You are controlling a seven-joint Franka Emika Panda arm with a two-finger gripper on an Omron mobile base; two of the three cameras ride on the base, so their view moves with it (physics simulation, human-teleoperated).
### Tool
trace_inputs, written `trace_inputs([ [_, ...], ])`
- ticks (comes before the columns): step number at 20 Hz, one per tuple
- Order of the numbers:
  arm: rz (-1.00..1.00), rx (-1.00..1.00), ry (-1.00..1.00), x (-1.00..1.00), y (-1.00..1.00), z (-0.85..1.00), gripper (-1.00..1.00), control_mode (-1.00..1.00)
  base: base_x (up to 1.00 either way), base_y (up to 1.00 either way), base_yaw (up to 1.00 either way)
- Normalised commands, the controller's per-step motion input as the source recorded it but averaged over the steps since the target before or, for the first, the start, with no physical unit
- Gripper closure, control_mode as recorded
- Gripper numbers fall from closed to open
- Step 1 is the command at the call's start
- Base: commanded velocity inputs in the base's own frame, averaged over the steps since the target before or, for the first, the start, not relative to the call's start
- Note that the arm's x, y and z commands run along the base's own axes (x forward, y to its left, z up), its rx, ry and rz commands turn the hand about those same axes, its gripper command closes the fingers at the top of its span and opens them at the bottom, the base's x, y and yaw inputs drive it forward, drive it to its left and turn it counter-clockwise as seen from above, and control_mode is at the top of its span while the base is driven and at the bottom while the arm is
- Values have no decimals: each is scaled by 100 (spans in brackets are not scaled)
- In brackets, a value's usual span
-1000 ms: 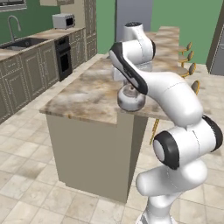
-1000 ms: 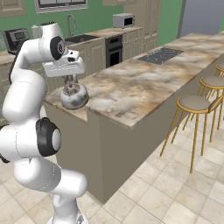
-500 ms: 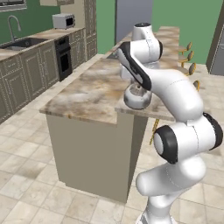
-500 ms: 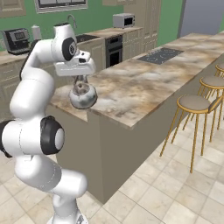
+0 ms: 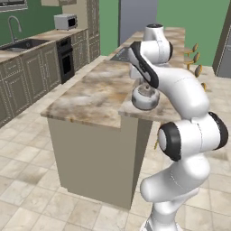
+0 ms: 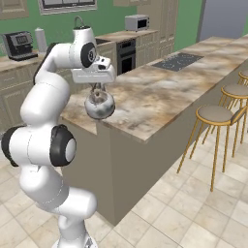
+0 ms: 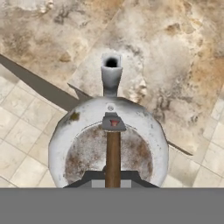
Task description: The kettle is done boiling. Turn off the stove, then wait for 300 timesteps before moving the kettle to the dining table.
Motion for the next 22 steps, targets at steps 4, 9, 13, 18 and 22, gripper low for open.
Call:
trace_inputs([
  [4, -3, 1, 0, 36, -17, 0, 100, -100, 0, 0, 0],
  [9, -2, 1, 0, 32, -18, 0, 100, -100, 0, 0, 0],
  [13, -3, 0, 0, 31, -17, 0, 100, -100, 0, 0, 0],
  [18, -3, 1, 0, 28, -19, 0, 100, -100, 0, 0, 0],
  [22, -2, 0, 0, 24, -17, -2, 100, -100, 0, 0, 0],
])
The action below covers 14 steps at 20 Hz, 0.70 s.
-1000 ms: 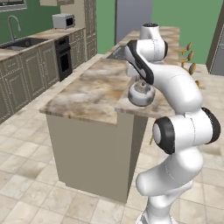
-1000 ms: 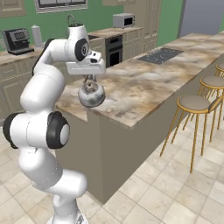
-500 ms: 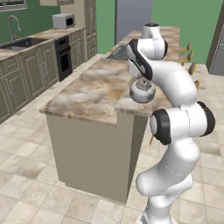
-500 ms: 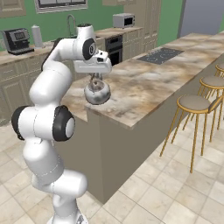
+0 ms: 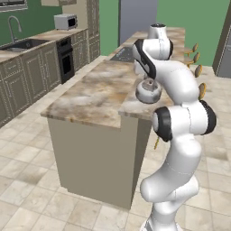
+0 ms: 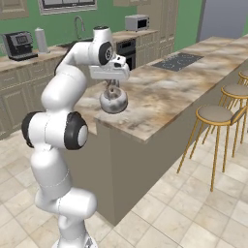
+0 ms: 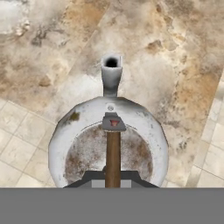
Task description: The kettle is done boiling. Turn off the stove, then wait for 300 timesteps before moving the kettle to the dining table.
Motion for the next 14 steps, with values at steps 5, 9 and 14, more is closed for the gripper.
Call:
trace_inputs([
  [5, -2, 0, 0, 20, -17, -11, 100, -100, 0, 0, 0],
  [9, -2, 0, 0, 19, -15, -12, 100, -100, 0, 0, 0],
  [14, -1, 0, 0, 23, -11, -11, 100, -100, 0, 0, 0],
])
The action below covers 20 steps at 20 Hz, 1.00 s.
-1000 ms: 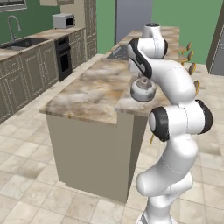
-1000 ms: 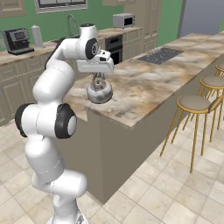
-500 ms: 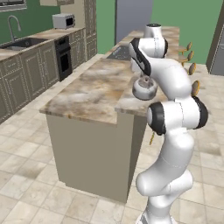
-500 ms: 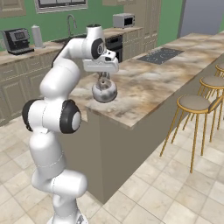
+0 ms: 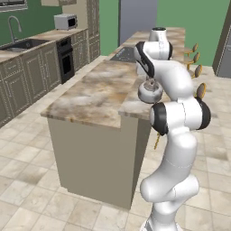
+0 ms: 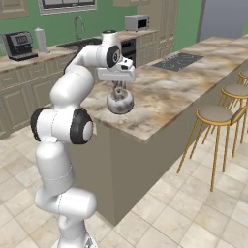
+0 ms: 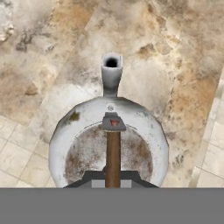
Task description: The kettle is done boiling. Turn off the stove, then wait for 300 timesteps before moving the kettle to the dining table.
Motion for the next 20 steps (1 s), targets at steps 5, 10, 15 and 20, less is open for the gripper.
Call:
trace_inputs([
  [5, 0, 0, 0, 24, -13, -14, 100, -100, 0, 0, 0],
  [10, 0, 0, 0, 20, -10, -17, 100, -100, 0, 0, 0],
  [15, 0, 0, 0, 17, -12, -17, 100, -100, 0, 0, 0],
  [20, 0, 0, 0, 17, -10, -14, 100, -100, 0, 0, 0],
])
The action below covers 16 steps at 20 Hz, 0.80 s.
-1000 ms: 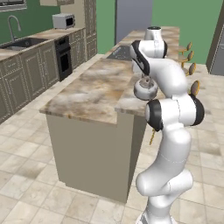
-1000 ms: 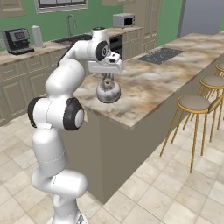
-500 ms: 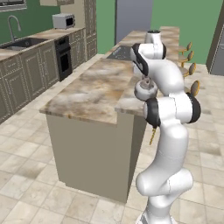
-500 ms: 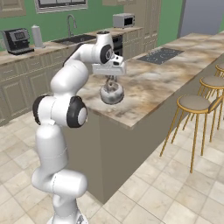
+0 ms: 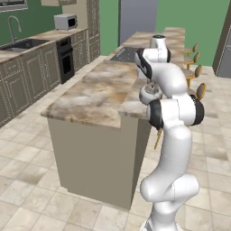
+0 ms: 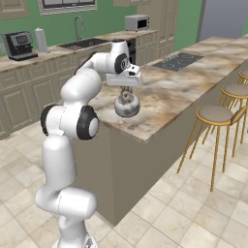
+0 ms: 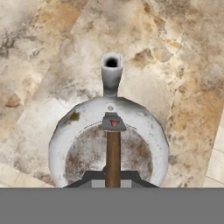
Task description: The kettle is done boiling. Turn off the stove, then wait for 300 timesteps before moving the kettle to the dining table.
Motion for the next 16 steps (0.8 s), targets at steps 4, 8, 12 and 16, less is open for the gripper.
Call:
trace_inputs([
  [4, 0, 0, 0, 13, -11, -11, 100, -100, 0, 0, 0],
  [8, 0, 0, 0, 13, -9, -11, 100, -100, 0, 0, 0],
  [12, 0, 0, 0, 14, -9, -11, 100, -100, 0, 0, 0],
  [16, 0, 0, 0, 15, -8, -12, 100, -100, 0, 0, 0],
])
